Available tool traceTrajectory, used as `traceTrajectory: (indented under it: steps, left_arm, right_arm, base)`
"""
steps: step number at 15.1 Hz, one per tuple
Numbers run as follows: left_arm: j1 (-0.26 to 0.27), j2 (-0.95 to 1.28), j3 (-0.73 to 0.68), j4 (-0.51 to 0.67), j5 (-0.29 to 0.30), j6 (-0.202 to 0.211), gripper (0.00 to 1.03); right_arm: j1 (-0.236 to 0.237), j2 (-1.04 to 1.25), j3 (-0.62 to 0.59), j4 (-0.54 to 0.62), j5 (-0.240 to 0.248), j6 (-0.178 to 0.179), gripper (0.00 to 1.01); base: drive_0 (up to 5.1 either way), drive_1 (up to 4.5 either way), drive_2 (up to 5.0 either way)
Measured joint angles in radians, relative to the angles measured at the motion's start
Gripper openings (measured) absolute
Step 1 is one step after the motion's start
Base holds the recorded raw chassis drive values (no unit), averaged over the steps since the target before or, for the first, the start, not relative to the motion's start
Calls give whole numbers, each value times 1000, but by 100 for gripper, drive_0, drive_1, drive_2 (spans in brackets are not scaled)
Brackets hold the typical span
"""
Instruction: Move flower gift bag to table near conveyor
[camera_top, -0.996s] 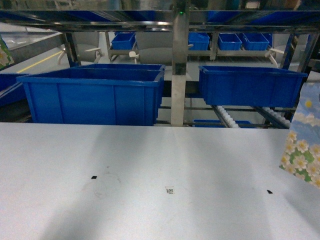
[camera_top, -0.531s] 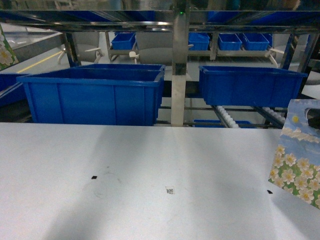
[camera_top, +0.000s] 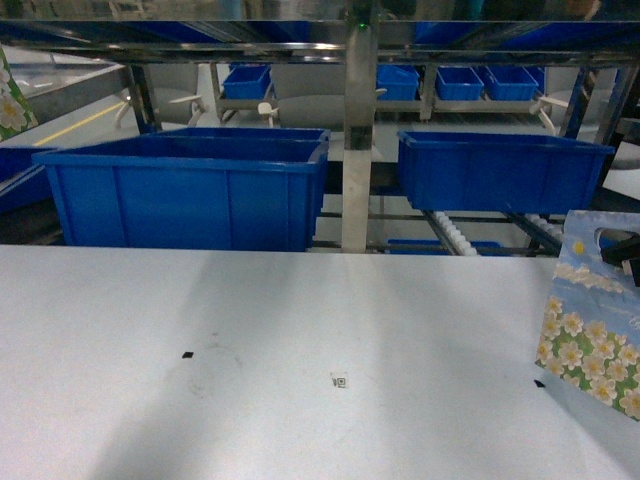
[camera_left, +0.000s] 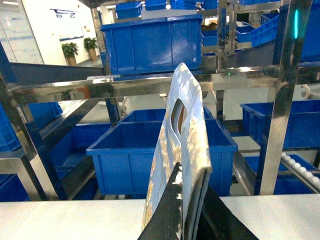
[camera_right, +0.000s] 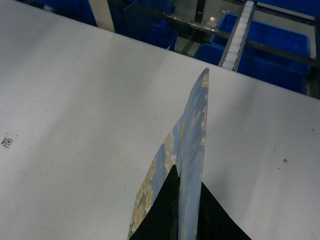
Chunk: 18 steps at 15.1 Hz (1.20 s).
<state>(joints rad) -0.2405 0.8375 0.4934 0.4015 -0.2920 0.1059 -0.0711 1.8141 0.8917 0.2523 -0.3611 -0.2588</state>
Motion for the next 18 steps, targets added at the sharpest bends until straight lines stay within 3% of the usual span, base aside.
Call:
traceTrajectory:
  steps: [3,11,16,18]
  left_arm:
    - [0,0,0,0,0,0,2]
    - [0,0,0,0,0,0,2]
    - [0,0,0,0,0,0,2]
    - [0,0,0,0,0,0,2]
  right_arm:
    - [6,26,-8,17,12,0,3]
    - [32,24,25,-152,28,3,3]
    - [40,-43,-20,-145,23,30,70]
    - [60,-97,-37,-128,24,30,92]
  base:
    - [0,0,0]
    - [0,0,0]
    - [0,0,0]
    - [0,0,0]
